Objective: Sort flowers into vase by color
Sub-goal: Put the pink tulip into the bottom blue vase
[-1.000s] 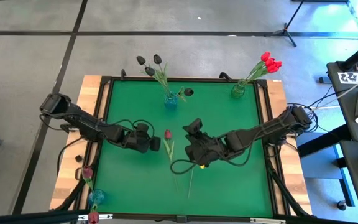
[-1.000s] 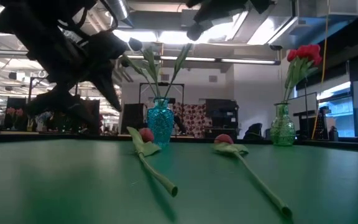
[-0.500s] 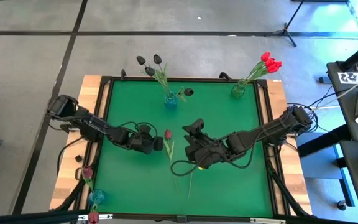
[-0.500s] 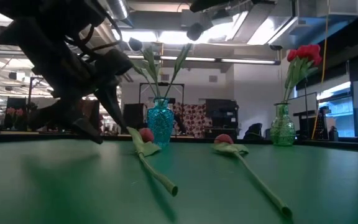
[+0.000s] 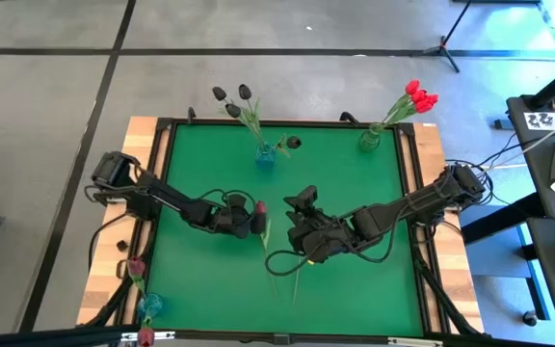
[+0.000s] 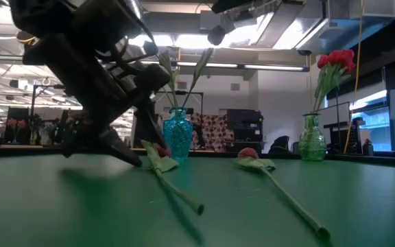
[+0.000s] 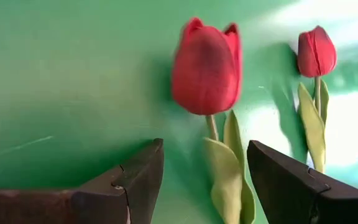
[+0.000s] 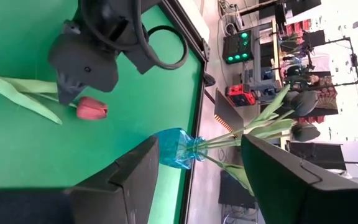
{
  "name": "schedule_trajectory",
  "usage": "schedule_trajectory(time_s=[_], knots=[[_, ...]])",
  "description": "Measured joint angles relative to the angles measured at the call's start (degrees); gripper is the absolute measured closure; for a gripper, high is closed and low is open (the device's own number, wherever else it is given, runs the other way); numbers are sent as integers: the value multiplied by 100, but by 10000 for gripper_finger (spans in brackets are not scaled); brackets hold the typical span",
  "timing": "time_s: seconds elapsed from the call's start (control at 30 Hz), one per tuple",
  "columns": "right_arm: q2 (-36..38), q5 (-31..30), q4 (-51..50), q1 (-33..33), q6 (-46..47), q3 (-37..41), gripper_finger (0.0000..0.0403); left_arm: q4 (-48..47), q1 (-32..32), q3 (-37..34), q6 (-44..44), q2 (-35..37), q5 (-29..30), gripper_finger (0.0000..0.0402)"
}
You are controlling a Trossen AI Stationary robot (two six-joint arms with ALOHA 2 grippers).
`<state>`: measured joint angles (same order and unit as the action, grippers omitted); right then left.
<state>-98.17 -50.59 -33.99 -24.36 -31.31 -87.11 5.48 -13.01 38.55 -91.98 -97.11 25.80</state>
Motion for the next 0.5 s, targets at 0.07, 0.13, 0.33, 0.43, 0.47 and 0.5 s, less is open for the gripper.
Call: schedule_trajectory(time_s=[0.07,0.13,0.33,0.43,0.47,0.5], knots=[[0,1,-16,0,21,0,175,-38,-1,138,143,-125,21,175],[0,2,-43,0,115,0,175,-52,11,277,302,-233,75,175],[0,2,-41,0,167,0,175,-16,130,573,382,-513,54,175],[0,2,-37,0,165,0,175,-4,215,651,369,-567,18,181],[0,2,-38,0,161,0,175,-2,249,657,351,-569,10,186],[0,2,-36,-1,159,0,175,6,288,658,327,-571,6,192]])
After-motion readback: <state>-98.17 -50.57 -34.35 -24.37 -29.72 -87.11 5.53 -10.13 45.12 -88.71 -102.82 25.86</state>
